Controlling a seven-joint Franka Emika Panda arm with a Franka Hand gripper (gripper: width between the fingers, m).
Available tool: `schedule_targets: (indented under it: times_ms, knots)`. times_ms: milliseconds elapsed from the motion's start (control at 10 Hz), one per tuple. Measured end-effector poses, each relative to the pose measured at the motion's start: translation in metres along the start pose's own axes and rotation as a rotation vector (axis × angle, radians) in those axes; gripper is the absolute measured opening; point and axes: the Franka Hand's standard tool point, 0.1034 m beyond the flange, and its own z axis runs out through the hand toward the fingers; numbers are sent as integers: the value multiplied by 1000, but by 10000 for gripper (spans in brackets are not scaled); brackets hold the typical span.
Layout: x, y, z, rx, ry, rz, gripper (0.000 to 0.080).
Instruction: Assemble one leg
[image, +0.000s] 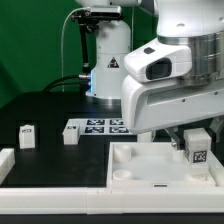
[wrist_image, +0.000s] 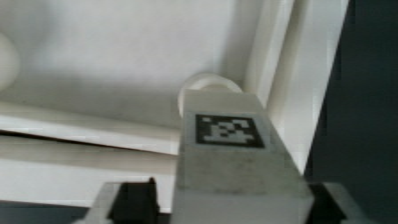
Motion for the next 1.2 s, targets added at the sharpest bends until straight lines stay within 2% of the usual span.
schedule_targets:
  times_ms: [500, 800, 1200]
  knots:
    - [0, 0, 0, 1, 0, 61, 291]
    - [-4, -5, 2, 10, 12, 566, 292]
    - [-6, -7, 3, -9, 21, 1180, 294]
